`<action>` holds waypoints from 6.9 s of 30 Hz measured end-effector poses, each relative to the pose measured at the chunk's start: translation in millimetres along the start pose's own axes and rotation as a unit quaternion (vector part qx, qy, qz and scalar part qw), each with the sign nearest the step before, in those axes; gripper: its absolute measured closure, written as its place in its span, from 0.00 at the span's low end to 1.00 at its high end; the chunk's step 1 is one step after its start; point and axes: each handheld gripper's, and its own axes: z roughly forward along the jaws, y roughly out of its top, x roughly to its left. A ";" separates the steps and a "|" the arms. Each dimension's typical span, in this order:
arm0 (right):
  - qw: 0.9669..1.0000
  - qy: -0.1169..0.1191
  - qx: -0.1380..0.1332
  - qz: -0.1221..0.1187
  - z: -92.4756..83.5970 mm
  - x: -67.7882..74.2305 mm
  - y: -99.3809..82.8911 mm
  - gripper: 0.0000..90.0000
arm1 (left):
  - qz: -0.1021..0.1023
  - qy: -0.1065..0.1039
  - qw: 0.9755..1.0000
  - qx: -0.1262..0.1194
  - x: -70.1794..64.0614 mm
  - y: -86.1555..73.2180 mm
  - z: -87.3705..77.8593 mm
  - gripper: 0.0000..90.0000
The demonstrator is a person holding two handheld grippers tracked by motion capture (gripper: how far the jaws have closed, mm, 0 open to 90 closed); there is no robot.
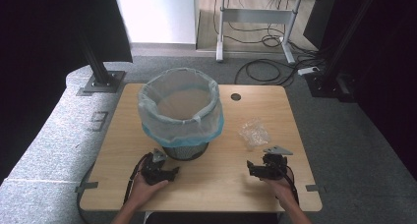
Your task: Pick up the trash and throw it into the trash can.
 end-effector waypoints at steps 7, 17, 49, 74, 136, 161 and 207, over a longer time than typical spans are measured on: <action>1.000 -0.011 -0.002 -0.005 0.5 3.9 1.3 0.08 | 0.000 0.000 1.000 0.000 -0.8 0.6 0.6 0.22; 1.000 -0.020 -0.001 -0.006 3.3 4.2 2.4 0.11 | 0.003 -0.004 1.000 0.000 -1.9 1.9 2.1 0.22; 0.999 -0.034 -0.012 0.008 6.6 -6.3 6.5 0.15 | 0.004 -0.004 1.000 0.000 -3.3 2.6 2.8 0.22; 0.998 -0.054 -0.023 0.012 18.9 -28.8 8.5 0.19 | 0.005 -0.006 1.000 0.000 -4.8 3.2 3.4 0.22; 1.000 0.007 -0.011 -0.017 68.1 -29.3 29.1 0.92 | 0.010 -0.010 1.000 0.002 -7.4 4.9 4.7 0.22; 0.994 0.016 -0.104 0.005 29.4 -39.4 43.0 0.96 | 0.011 -0.011 1.000 0.002 -7.5 4.9 4.7 0.22; 0.977 0.028 -0.209 0.020 -23.1 -22.3 60.2 0.97 | 0.010 -0.011 1.000 0.001 -8.4 5.1 5.2 0.22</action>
